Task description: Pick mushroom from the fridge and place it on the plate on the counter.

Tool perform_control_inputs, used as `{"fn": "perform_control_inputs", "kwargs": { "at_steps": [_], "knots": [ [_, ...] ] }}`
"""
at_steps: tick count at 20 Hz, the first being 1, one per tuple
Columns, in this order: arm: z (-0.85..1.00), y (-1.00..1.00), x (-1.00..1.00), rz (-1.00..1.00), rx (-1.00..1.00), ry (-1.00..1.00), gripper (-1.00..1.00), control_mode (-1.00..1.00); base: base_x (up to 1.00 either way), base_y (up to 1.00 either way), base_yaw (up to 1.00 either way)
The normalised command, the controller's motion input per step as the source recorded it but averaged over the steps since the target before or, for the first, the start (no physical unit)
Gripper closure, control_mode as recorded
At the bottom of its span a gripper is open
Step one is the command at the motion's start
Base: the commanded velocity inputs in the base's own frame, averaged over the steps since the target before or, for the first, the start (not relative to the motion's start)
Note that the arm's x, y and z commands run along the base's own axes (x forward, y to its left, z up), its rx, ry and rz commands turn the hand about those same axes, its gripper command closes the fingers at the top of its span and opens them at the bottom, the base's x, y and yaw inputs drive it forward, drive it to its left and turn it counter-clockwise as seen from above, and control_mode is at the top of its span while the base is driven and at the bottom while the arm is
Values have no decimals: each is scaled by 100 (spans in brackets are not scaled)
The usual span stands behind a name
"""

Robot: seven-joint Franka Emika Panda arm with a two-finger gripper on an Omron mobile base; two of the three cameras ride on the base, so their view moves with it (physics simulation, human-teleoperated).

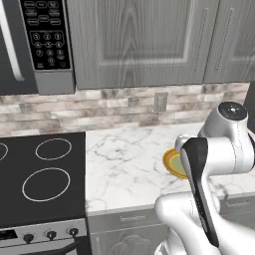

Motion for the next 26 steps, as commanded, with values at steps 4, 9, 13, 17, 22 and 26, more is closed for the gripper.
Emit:
{"fn": "perform_control_inputs", "kwargs": {
  "at_steps": [4,9,13,17,22,26],
  "knots": [
    [-2,-6,0,0,0,0,100,-100,0,0,1],
    [-15,-36,12,1,4,0,100,-100,0,0,0],
    [-27,-42,47,5,7,2,100,-100,0,0,0],
    [-34,-27,62,5,3,4,100,-100,0,0,0],
    [-44,-2,55,0,0,7,100,-100,0,0,0],
    [-43,-25,57,2,0,0,100,-100,0,0,0]
  ]
}}
